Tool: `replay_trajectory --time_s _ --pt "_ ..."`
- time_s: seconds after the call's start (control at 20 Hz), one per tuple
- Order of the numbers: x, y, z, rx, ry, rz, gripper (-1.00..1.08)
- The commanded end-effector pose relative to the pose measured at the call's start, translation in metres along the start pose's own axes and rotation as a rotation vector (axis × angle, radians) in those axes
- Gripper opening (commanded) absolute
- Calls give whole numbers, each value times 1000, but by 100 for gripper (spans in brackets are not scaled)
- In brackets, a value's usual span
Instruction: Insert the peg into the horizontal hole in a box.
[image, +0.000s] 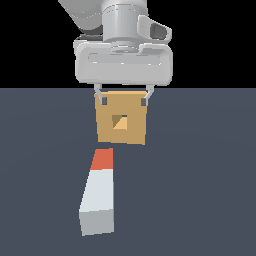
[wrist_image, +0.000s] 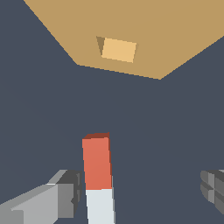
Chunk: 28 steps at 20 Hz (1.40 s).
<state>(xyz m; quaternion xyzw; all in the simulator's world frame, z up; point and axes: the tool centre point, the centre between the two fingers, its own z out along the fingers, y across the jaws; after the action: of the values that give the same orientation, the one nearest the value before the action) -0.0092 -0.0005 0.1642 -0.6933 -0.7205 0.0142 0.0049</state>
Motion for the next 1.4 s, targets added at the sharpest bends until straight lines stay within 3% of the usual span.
replay_trajectory --time_s 0.0,0.45,1.0,1.35 --pt "0 0 0 0 0 0 100" --pt "-23 -9 16 -5 2 -12 100" --pt "-100 -34 70 -21 7 -53 100" --pt "-131 -40 92 -27 10 -69 100"
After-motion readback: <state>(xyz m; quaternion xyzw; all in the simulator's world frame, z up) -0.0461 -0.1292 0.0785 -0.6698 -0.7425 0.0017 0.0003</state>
